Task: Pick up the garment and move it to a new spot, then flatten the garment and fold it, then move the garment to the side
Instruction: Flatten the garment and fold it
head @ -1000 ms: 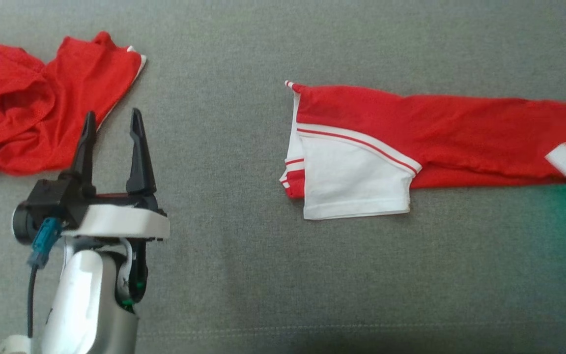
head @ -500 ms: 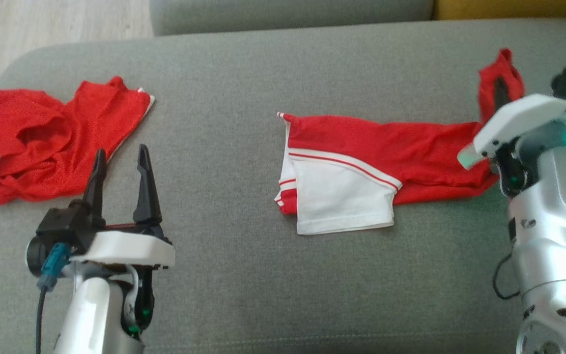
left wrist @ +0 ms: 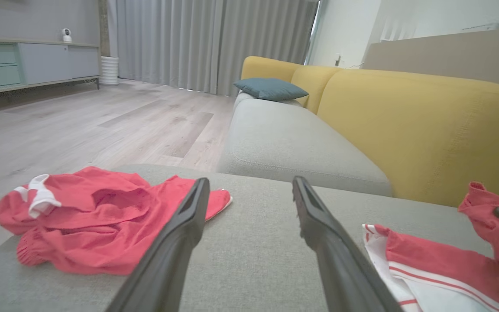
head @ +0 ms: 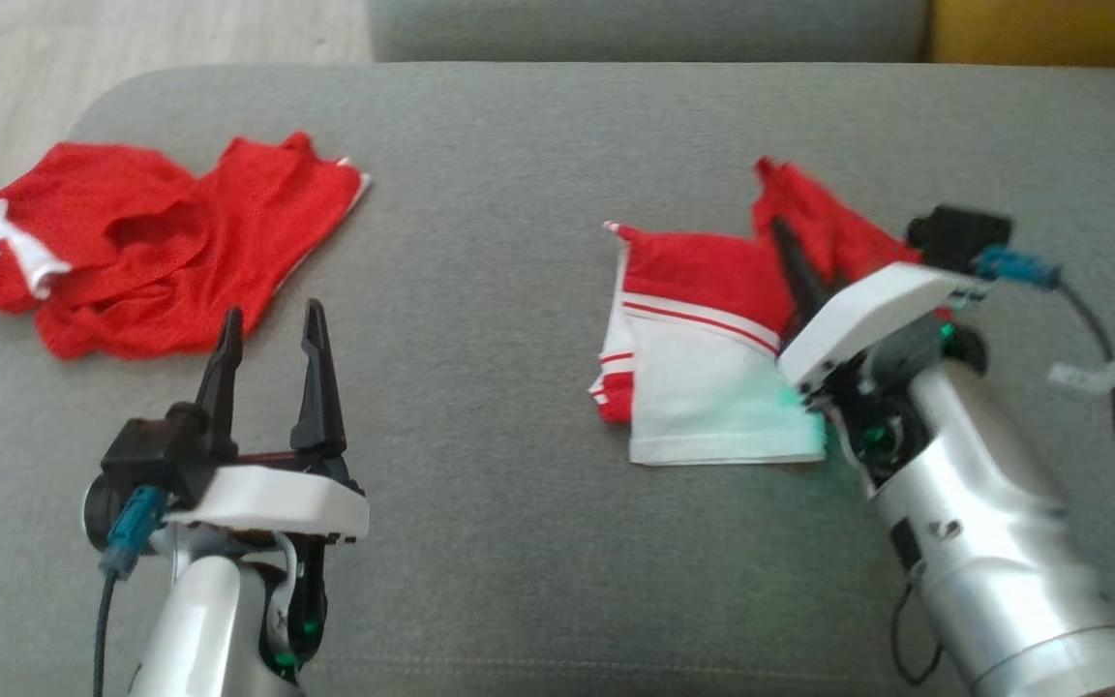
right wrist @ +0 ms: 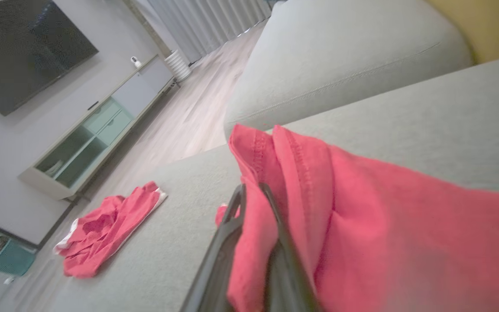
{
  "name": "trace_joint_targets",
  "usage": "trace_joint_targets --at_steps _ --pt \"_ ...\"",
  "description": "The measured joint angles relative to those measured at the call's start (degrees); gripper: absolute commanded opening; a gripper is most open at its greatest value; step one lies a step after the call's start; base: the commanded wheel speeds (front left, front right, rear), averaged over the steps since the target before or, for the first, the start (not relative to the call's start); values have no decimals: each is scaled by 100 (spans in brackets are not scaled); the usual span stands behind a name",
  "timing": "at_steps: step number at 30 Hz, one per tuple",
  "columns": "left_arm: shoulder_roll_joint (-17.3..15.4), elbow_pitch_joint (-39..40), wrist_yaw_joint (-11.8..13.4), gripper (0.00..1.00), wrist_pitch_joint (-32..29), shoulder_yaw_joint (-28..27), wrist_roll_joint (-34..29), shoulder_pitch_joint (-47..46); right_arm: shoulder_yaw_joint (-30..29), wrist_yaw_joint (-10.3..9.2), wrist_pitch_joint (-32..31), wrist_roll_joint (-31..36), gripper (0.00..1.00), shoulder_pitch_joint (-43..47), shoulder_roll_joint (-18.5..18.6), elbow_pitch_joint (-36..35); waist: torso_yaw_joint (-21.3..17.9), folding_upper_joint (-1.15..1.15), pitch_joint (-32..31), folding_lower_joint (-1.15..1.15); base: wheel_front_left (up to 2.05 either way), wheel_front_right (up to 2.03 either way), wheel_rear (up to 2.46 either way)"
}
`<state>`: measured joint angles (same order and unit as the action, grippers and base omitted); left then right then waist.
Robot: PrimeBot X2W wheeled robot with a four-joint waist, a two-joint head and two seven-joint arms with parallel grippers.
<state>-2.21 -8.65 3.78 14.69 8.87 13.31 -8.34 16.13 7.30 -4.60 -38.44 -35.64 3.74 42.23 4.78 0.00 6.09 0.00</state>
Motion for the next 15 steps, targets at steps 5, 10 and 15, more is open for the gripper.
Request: trace_joint_targets --at_steps 5,10,15 --pt "-4 -40 33 100 0 132 55 0 734 0 490 -736 0 -2 2 428 266 0 64 0 0 0 0" --pt "-7 -91 48 100 0 189 113 1 1529 0 817 -1752 0 -25 2 899 484 0 130 0 0 0 0" --pt "-5 -102 48 100 0 203 114 -1 2319 0 1188 -2313 0 -187 3 1251 573 0 197 0 0 0 0"
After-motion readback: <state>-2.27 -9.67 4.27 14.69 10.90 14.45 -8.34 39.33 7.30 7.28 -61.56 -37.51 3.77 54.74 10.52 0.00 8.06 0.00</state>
